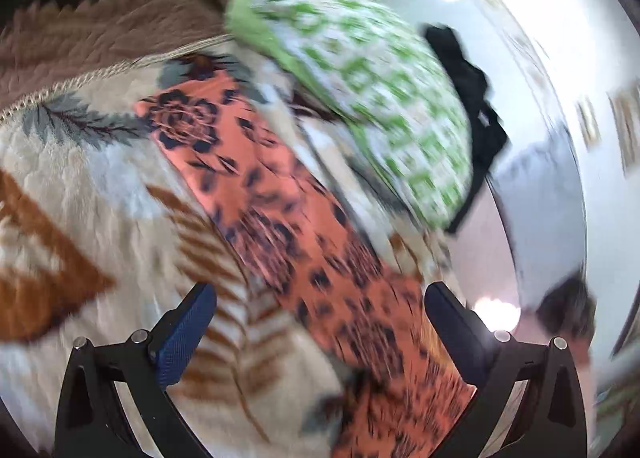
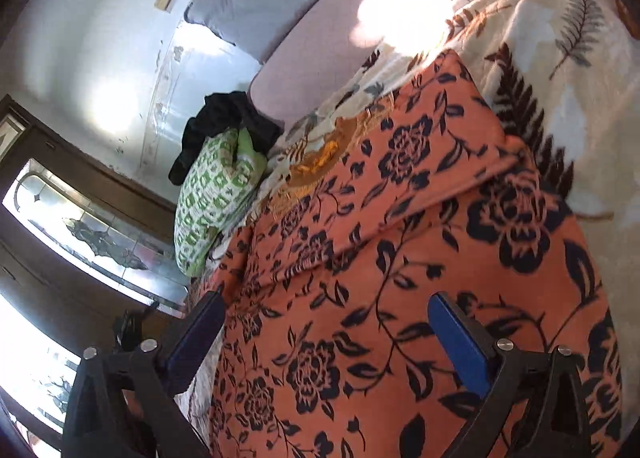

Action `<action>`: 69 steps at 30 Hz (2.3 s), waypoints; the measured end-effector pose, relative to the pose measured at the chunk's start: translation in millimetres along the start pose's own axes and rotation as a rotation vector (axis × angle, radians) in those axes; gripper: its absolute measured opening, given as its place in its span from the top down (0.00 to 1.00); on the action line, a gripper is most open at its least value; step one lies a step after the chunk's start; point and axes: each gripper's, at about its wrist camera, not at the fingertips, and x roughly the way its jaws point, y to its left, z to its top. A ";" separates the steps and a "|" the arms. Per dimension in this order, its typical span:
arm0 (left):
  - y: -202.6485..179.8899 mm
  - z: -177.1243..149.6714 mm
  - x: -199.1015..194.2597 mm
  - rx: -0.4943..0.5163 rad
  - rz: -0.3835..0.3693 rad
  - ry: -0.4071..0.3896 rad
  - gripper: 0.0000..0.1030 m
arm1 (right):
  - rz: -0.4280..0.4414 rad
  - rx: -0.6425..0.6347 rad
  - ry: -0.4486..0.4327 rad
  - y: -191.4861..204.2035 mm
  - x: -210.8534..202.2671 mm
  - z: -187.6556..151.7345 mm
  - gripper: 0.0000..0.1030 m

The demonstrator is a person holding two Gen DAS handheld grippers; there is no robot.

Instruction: Fold small clothes

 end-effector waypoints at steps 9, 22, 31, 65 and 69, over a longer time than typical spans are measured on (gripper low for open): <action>49.2 51.3 34.2 -0.112 0.028 -0.038 0.17 | -0.059 -0.065 0.026 -0.6 14.6 -0.9 0.01; 71.4 63.6 48.6 -0.233 0.221 -0.072 0.95 | -0.090 -0.074 0.032 -4.2 20.8 0.4 0.01; -106.0 33.1 -7.7 0.364 0.239 -0.248 0.96 | -0.073 -0.071 -0.026 -6.6 6.8 4.3 0.01; -163.2 -167.8 78.4 0.885 0.417 0.028 0.27 | 0.109 0.238 -0.088 -29.0 -11.8 94.7 0.01; -137.9 -161.6 81.1 0.819 0.394 0.051 0.27 | -0.012 0.396 -0.036 -57.4 32.2 104.0 0.06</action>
